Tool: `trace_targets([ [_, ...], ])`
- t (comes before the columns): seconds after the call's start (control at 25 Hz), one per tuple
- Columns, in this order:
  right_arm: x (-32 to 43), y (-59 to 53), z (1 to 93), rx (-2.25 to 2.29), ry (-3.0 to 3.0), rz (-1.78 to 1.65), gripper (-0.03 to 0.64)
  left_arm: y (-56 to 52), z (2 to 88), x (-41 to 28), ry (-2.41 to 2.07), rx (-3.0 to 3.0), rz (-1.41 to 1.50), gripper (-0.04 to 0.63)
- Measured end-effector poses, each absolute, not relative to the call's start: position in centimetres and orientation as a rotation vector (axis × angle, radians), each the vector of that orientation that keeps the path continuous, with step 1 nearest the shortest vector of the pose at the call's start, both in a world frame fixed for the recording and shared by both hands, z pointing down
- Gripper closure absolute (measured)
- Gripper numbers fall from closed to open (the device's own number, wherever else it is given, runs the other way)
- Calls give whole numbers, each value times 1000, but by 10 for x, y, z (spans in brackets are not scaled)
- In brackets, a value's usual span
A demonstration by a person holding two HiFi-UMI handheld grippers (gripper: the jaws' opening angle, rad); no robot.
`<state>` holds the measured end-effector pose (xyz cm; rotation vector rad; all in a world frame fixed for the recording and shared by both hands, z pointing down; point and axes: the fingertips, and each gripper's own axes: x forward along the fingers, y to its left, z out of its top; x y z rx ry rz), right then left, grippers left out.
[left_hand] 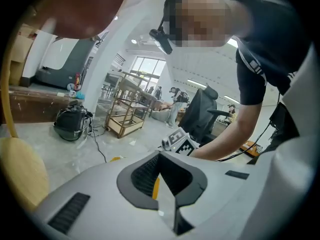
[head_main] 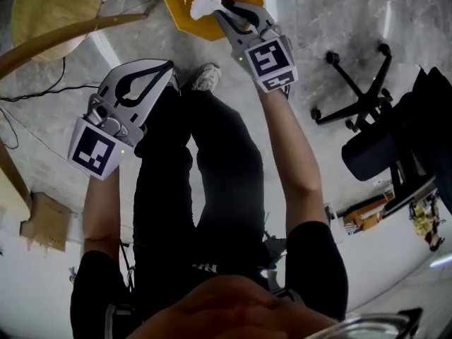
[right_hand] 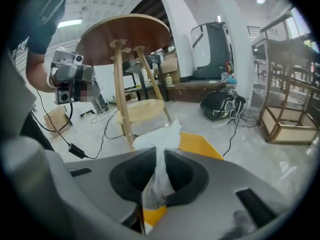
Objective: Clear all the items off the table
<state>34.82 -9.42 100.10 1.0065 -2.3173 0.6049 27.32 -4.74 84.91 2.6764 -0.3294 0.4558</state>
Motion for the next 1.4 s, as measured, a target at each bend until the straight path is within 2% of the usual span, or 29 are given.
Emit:
trace_targets([
  [0.16,354,-97,1037,1004,-2283,625,557,-45,873,278,-304,2687,464,583],
  [0.24,354,-96,1045,1003,-2279,638,529,-43,880,278,-299,2675,463,583],
  [0.36,353,-95,1051,993,-2266,644,388,-40,880,278,-294,2666,461,583],
  [0.48,350,-93,1046,972,-2266,664,318,-37,871,279,-285,2664,462,583],
  [0.76,337,-82,960,932,-2315,731,318,-28,812,283,-266,2641,436,583],
  [0.8,335,-77,937,927,-2327,769,334,-25,801,283,-274,2608,426,583],
  [0.88,334,-67,883,934,-2352,811,420,-20,765,285,-293,2560,391,583],
  [0.96,334,-59,823,939,-2371,807,423,-17,714,285,-312,2558,361,583],
  [1.0,335,-59,790,936,-2388,789,451,-18,687,286,-327,2572,347,583],
  [1.08,335,-67,719,921,-2450,731,557,-26,631,285,-374,2621,312,583],
  [1.16,329,-78,644,912,-2525,665,600,-36,574,277,-435,2661,270,583],
  [1.4,273,-68,457,820,-2703,517,612,-34,435,200,-607,2728,191,583],
])
